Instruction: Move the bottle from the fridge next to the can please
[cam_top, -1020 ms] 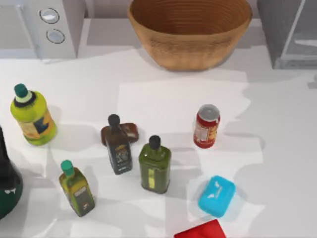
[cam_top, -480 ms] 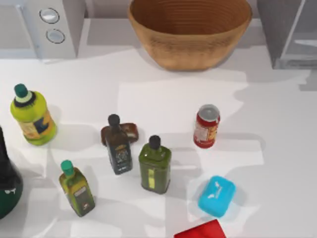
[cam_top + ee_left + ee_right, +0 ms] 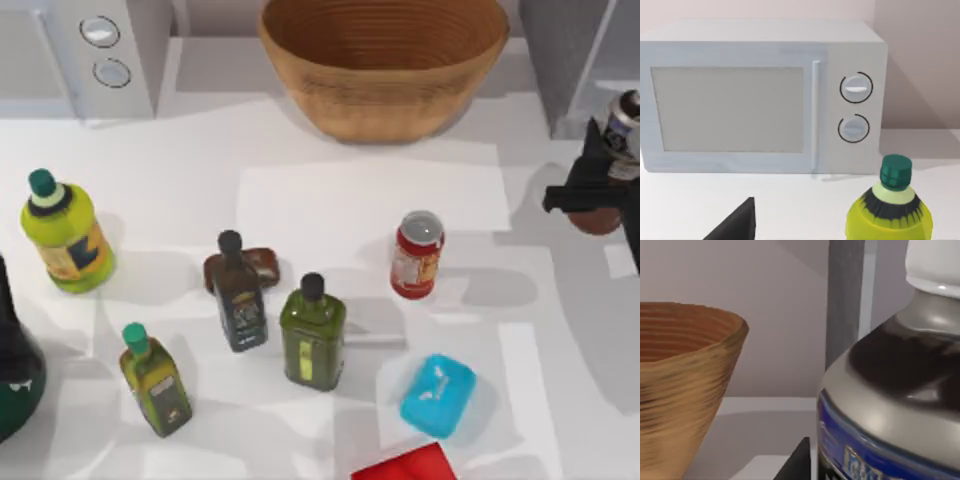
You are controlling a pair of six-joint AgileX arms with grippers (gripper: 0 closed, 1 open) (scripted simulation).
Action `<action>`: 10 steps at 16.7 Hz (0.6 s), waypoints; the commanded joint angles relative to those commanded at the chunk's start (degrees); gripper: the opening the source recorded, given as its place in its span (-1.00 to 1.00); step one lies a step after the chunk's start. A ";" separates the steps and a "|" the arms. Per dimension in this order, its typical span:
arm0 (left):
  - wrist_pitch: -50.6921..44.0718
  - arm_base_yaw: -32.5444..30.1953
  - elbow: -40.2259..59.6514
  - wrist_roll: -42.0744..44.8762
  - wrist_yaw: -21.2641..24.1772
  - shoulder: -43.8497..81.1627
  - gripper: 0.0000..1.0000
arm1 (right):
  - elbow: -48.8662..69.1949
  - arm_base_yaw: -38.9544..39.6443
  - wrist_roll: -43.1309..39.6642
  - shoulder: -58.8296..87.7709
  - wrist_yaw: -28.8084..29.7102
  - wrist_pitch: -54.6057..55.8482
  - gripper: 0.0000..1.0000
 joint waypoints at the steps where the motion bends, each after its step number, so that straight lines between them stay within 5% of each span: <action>1: 0.00 0.00 0.00 0.00 0.00 0.00 1.00 | -2.10 2.97 -0.13 -0.10 2.98 1.98 -1.00; 4: 0.00 0.00 0.00 0.00 0.00 0.00 1.00 | -6.44 8.17 -0.37 -0.66 8.20 5.76 -1.00; 10: 0.00 0.00 0.00 0.00 0.00 0.00 1.00 | -6.82 8.54 -0.29 -0.62 8.60 6.03 -1.00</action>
